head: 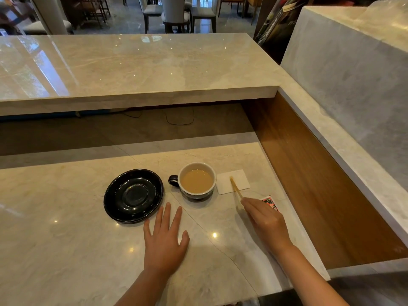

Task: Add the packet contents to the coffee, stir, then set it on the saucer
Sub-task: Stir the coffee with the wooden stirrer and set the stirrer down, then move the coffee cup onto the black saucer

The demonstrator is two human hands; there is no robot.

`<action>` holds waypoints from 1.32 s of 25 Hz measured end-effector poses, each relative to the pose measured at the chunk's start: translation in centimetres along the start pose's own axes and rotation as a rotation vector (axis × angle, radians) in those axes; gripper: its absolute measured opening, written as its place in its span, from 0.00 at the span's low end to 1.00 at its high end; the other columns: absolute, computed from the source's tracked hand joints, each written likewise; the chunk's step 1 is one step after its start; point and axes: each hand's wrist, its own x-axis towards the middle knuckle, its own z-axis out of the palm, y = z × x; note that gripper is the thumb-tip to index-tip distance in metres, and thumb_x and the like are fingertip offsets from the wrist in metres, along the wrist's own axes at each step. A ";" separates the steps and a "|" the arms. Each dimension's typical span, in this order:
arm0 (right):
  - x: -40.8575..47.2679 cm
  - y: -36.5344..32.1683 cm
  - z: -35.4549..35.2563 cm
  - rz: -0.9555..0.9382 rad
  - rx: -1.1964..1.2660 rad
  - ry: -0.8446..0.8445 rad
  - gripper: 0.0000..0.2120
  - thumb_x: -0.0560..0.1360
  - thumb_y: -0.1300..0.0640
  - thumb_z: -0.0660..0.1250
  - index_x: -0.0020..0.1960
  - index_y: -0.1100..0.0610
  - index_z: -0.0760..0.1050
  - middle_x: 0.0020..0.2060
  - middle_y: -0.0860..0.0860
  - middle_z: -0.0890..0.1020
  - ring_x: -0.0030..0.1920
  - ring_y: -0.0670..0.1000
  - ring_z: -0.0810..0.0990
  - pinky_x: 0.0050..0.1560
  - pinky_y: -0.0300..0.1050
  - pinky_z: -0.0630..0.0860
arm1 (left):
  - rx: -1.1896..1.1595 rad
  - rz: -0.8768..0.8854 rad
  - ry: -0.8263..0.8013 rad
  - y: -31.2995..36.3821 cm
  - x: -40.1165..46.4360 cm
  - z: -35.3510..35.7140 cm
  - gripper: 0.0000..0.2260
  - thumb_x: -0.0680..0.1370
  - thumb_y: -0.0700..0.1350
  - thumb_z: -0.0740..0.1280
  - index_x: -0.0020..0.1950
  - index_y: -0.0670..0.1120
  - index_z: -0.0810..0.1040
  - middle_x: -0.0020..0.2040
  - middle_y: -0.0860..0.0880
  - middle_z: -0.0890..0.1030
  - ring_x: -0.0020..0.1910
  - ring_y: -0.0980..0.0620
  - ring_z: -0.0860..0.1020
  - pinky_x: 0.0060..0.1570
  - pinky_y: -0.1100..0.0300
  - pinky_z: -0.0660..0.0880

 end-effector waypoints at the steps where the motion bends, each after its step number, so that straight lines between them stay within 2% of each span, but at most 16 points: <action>1: -0.4 -0.1 0.2 -0.012 -0.001 -0.022 0.10 0.75 0.62 0.62 0.50 0.64 0.80 0.45 0.59 0.84 0.45 0.55 0.83 0.46 0.44 0.79 | -0.002 0.000 -0.001 0.0 0.0 -0.1 0.28 0.75 0.59 0.49 0.75 0.52 0.55 0.75 0.46 0.54 0.73 0.48 0.49 0.68 0.44 0.42; 4: -1.5 -0.2 0.5 -0.031 0.014 -0.089 0.07 0.72 0.65 0.68 0.50 0.64 0.79 0.45 0.59 0.83 0.46 0.56 0.81 0.44 0.47 0.80 | -0.017 -0.005 -0.007 0.0 -0.1 -0.2 0.29 0.75 0.60 0.46 0.75 0.53 0.52 0.76 0.48 0.50 0.73 0.51 0.43 0.68 0.45 0.39; 7: -2.3 -0.3 0.7 -0.021 0.041 -0.156 0.12 0.67 0.68 0.74 0.50 0.64 0.79 0.46 0.58 0.83 0.47 0.56 0.80 0.44 0.48 0.80 | -0.066 0.000 -0.028 0.1 -0.4 -0.6 0.30 0.74 0.61 0.43 0.75 0.54 0.50 0.76 0.49 0.46 0.72 0.54 0.38 0.69 0.46 0.35; 11: -2.9 -0.3 0.7 0.016 0.063 -0.179 0.16 0.65 0.69 0.75 0.52 0.65 0.78 0.47 0.59 0.82 0.48 0.56 0.80 0.45 0.47 0.80 | -0.081 0.030 -0.084 -0.3 -0.5 -1.2 0.31 0.73 0.63 0.41 0.75 0.55 0.45 0.75 0.50 0.42 0.70 0.55 0.34 0.68 0.48 0.33; 14: -3.2 -0.3 0.7 0.043 0.069 -0.198 0.17 0.66 0.69 0.75 0.54 0.65 0.77 0.48 0.59 0.82 0.49 0.56 0.80 0.47 0.47 0.80 | -0.069 0.063 -0.100 -0.9 -0.7 -1.3 0.31 0.73 0.64 0.43 0.74 0.55 0.43 0.75 0.50 0.42 0.71 0.54 0.35 0.68 0.49 0.35; 18: -3.1 -0.9 0.5 0.079 0.095 -0.223 0.08 0.72 0.63 0.67 0.51 0.63 0.77 0.46 0.56 0.82 0.47 0.54 0.79 0.45 0.48 0.79 | -0.054 0.074 -0.029 -1.2 -1.9 -0.8 0.29 0.76 0.62 0.49 0.75 0.55 0.49 0.76 0.49 0.49 0.73 0.52 0.42 0.68 0.52 0.39; 22: -2.6 -1.1 0.1 0.127 0.095 -0.274 0.12 0.76 0.55 0.58 0.50 0.59 0.78 0.46 0.53 0.82 0.48 0.51 0.78 0.50 0.47 0.75 | -0.048 0.079 -0.004 -1.2 -2.1 -0.8 0.29 0.76 0.61 0.50 0.75 0.55 0.51 0.76 0.48 0.51 0.73 0.52 0.44 0.68 0.53 0.40; 25: -1.9 -1.5 -0.4 0.147 0.081 -0.308 0.12 0.75 0.55 0.57 0.49 0.57 0.78 0.44 0.52 0.82 0.47 0.52 0.78 0.49 0.48 0.74 | -0.050 0.076 0.001 -1.2 -2.1 -0.8 0.29 0.76 0.62 0.50 0.75 0.55 0.51 0.76 0.49 0.51 0.73 0.52 0.43 0.68 0.53 0.39; 29: 0.9 -2.8 -1.0 0.196 0.063 -0.232 0.16 0.74 0.51 0.57 0.51 0.59 0.80 0.45 0.55 0.82 0.46 0.56 0.79 0.46 0.50 0.74 | -0.042 0.076 -0.018 -1.3 -2.1 -0.8 0.29 0.76 0.62 0.49 0.75 0.56 0.48 0.76 0.50 0.46 0.72 0.54 0.40 0.68 0.52 0.38; 31: 3.4 -3.9 -1.0 0.185 0.066 -0.201 0.18 0.73 0.48 0.59 0.55 0.57 0.78 0.48 0.56 0.81 0.49 0.57 0.79 0.46 0.51 0.74 | -0.024 0.065 -0.028 -1.3 -2.0 -0.8 0.29 0.76 0.63 0.48 0.75 0.56 0.47 0.76 0.50 0.45 0.72 0.54 0.38 0.68 0.50 0.39; 33: 6.4 -5.2 -0.8 0.185 0.076 -0.243 0.21 0.72 0.46 0.63 0.62 0.54 0.73 0.57 0.57 0.78 0.56 0.58 0.76 0.50 0.53 0.74 | -0.012 0.054 -0.029 -1.3 -2.0 -0.7 0.29 0.76 0.63 0.49 0.75 0.56 0.47 0.76 0.50 0.46 0.72 0.54 0.39 0.68 0.50 0.39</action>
